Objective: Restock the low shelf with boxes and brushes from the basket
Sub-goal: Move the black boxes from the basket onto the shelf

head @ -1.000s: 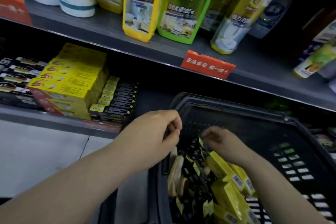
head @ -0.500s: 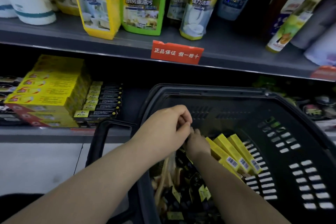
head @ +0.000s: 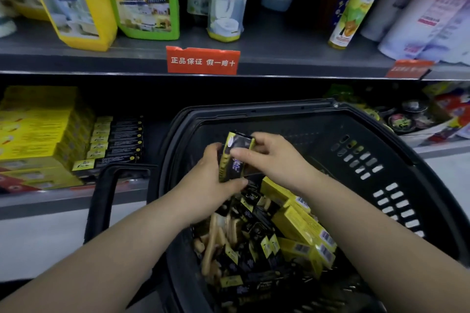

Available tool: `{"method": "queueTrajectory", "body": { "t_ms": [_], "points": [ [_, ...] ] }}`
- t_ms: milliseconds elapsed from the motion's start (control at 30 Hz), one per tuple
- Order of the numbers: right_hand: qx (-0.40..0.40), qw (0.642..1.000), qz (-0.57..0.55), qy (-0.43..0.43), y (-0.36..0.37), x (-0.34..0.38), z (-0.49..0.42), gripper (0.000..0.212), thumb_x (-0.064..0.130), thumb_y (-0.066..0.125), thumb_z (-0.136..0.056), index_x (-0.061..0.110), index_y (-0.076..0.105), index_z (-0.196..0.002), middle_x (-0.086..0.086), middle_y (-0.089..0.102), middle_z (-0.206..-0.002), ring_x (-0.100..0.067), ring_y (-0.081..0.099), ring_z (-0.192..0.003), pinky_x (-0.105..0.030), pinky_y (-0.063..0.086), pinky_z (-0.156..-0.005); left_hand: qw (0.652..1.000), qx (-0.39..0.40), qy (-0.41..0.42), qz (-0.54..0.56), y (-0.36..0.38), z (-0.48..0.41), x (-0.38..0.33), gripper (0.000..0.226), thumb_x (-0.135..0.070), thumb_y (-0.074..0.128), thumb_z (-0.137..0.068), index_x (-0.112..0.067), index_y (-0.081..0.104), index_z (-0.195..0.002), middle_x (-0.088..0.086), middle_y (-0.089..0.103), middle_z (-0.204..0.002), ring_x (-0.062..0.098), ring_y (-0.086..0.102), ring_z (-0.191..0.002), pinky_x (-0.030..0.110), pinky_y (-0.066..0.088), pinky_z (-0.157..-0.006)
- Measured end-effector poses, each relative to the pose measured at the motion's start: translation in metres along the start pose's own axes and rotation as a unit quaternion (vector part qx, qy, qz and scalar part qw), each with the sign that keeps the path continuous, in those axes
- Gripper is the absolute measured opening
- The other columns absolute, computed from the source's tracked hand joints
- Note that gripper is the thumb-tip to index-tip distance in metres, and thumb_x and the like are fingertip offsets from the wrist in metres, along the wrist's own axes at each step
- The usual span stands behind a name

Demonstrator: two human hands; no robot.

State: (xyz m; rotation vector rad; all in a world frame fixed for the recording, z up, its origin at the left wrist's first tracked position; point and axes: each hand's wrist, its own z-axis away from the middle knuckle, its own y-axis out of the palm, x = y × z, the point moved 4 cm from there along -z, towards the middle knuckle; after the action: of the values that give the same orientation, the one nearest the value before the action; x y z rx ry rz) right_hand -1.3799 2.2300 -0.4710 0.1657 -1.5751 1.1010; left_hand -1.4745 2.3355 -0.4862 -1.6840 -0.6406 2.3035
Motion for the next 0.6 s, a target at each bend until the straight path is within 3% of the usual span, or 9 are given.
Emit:
{"method": "queueTrajectory", "body": {
  "t_ms": [100,167,233,300,367,400,500,600],
  "points": [
    [0.051,0.981,-0.186,0.028,0.005,-0.008,-0.001,0.03,0.04,0.047,-0.095,0.018,0.066,-0.087,0.004,0.072,-0.079,-0.01,0.068,-0.074,-0.022,0.055,-0.072,0.997,-0.059,-0.021,0.05,0.001,0.0,-0.003,0.045,-0.027,0.062,-0.088,-0.017,0.027,-0.115,-0.004,0.055,-0.095,0.004,0.056,-0.081,0.021,0.045,-0.066],
    [0.042,0.975,-0.199,0.09,0.006,-0.039,-0.01,0.032,0.037,0.04,-0.099,0.019,0.066,-0.095,0.003,0.072,-0.086,-0.014,0.068,-0.079,-0.031,0.055,-0.081,0.992,-0.075,-0.049,0.09,0.0,0.0,0.0,0.04,-0.029,0.058,-0.091,-0.016,0.025,-0.11,-0.004,0.051,-0.088,0.003,0.05,-0.075,0.022,0.041,-0.062],
    [0.045,0.99,0.003,0.135,0.009,-0.082,-0.016,0.021,0.021,0.047,-0.097,0.014,0.059,-0.114,-0.003,0.068,-0.105,-0.019,0.066,-0.093,-0.038,0.052,-0.088,0.987,-0.06,-0.077,0.13,0.0,0.001,0.002,0.041,-0.03,0.057,-0.092,-0.015,0.024,-0.112,-0.007,0.044,-0.089,0.001,0.043,-0.077,0.024,0.04,-0.065],
    [0.145,0.944,0.231,0.188,0.024,-0.125,-0.012,0.054,0.008,0.053,-0.091,0.02,0.034,-0.141,-0.008,0.053,-0.131,-0.022,0.06,-0.098,-0.033,0.052,-0.076,0.977,-0.028,-0.098,0.187,0.003,0.001,0.005,0.037,-0.027,0.058,-0.091,-0.02,0.029,-0.114,-0.009,0.047,-0.098,0.004,0.048,-0.086,0.025,0.04,-0.078],
    [0.238,0.898,0.311,0.203,0.042,-0.154,-0.004,0.077,0.0,0.049,-0.089,0.03,0.011,-0.149,-0.011,0.037,-0.145,-0.024,0.055,-0.094,-0.03,0.048,-0.062,0.962,0.002,-0.11,0.249,0.005,0.002,0.007,0.029,-0.02,0.059,-0.09,-0.019,0.038,-0.11,-0.005,0.058,-0.108,0.01,0.056,-0.1,0.029,0.043,-0.091],
    [0.255,0.884,0.343,0.19,0.048,-0.161,-0.002,0.08,-0.003,0.046,-0.088,0.033,0.008,-0.149,-0.013,0.033,-0.147,-0.025,0.054,-0.092,-0.028,0.043,-0.056,0.959,0.008,-0.112,0.261,0.005,0.002,0.008,0.033,-0.019,0.059,-0.09,-0.016,0.042,-0.117,-0.001,0.06,-0.116,0.013,0.056,-0.108,0.033,0.041,-0.099],
    [0.228,0.848,0.454,0.153,0.048,-0.161,-0.006,0.069,0.002,0.049,-0.089,0.032,0.023,-0.146,-0.011,0.034,-0.146,-0.032,0.055,-0.107,-0.028,0.039,-0.055,0.958,0.018,-0.111,0.262,0.006,0.001,0.008,0.063,-0.019,0.06,-0.089,-0.015,0.029,-0.144,0.005,0.051,-0.136,0.021,0.048,-0.126,0.042,0.032,-0.111],
    [0.175,0.87,0.439,0.141,0.033,-0.133,-0.01,0.055,0.028,0.06,-0.089,0.022,0.037,-0.138,-0.008,0.042,-0.137,-0.029,0.054,-0.115,-0.035,0.049,-0.081,0.963,0.023,-0.103,0.248,0.005,0.0,0.011,0.045,-0.016,0.057,-0.09,-0.018,0.042,-0.133,0.001,0.062,-0.121,0.017,0.056,-0.115,0.039,0.039,-0.105]
  ]
}}
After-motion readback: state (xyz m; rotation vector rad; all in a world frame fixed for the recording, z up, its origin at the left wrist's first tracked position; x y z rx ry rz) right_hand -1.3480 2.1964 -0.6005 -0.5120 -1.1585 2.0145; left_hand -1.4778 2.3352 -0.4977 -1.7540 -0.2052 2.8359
